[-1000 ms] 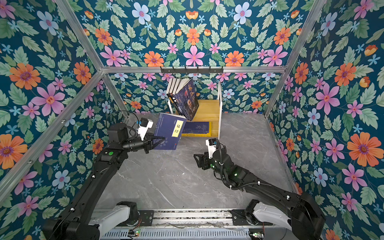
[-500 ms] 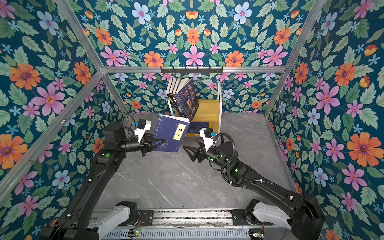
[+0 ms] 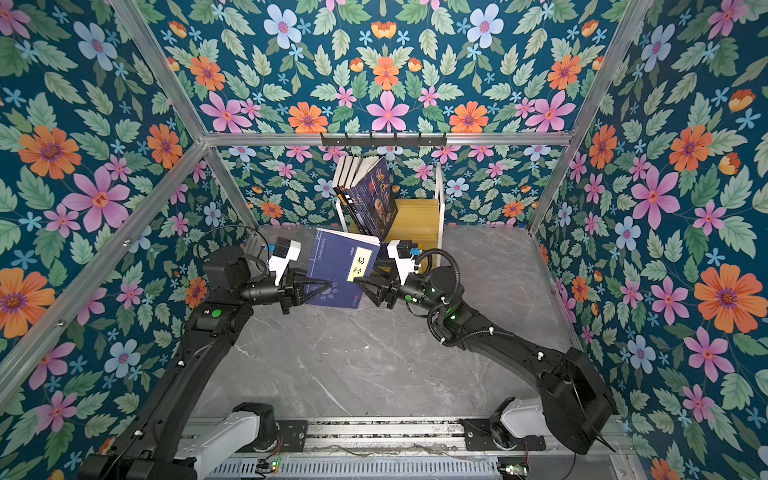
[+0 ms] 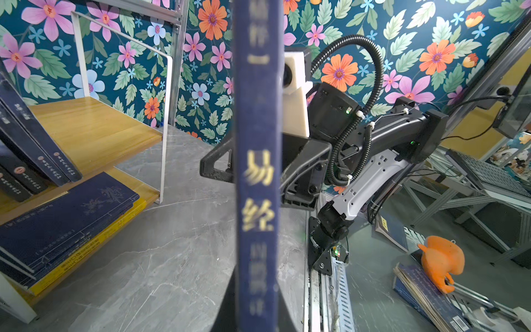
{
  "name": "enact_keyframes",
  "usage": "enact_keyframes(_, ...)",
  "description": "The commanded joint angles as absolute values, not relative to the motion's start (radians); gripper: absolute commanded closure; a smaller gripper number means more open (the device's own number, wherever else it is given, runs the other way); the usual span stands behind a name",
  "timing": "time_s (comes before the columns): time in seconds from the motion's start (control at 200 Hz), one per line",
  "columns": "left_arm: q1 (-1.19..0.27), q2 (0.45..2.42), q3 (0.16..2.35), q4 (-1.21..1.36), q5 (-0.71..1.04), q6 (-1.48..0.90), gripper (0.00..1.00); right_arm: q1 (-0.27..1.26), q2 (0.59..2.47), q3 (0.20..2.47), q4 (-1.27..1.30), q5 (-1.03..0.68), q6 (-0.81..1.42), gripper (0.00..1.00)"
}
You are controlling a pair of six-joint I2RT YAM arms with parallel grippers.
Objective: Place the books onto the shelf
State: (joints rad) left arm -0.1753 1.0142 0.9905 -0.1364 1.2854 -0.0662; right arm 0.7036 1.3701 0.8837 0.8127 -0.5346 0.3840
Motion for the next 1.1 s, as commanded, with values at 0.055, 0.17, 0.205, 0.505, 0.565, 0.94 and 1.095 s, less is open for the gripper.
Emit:
enact_keyframes(0.055, -0.178, 1.009, 0.998, -0.137, 1.318, -0.032, 1.0, 0.704, 1.402, 0.913, 0.927, -0.647, 0.433, 0.56)
enact_keyframes(0.17, -0.182, 1.018, 0.996, -0.167, 1.284, 0.006, 0.78, 0.704, 1.397, 0.929, 0.895, -0.688, 0.408, 0.96)
enact_keyframes(0.205, -0.181, 1.019, 1.001, -0.172, 1.257, 0.006, 0.74, 0.704, 1.386, 0.927, 0.872, -0.687, 0.392, 1.0)
enact_keyframes(0.505, -0.179, 1.114, 1.355, -0.77, 1.024, 0.574, 0.29, 0.702, 1.219, 0.878, 0.587, -0.65, 0.22, 1.0)
enact_keyframes(0.565, -0.179, 1.126, 1.41, -0.819, 1.006, 0.607, 0.22, 0.703, 1.181, 0.876, 0.49, -0.641, 0.154, 1.0)
enact_keyframes(0.94, -0.195, 1.163, 1.543, -1.069, 0.978, 0.752, 0.14, 0.738, 1.081, 0.962, -0.086, -0.551, -0.217, 1.0)
enact_keyframes(1.095, -0.234, 1.142, 1.542, -1.106, 1.0, 0.777, 0.12, 0.756, 1.124, 1.024, -0.235, -0.519, -0.303, 1.0)
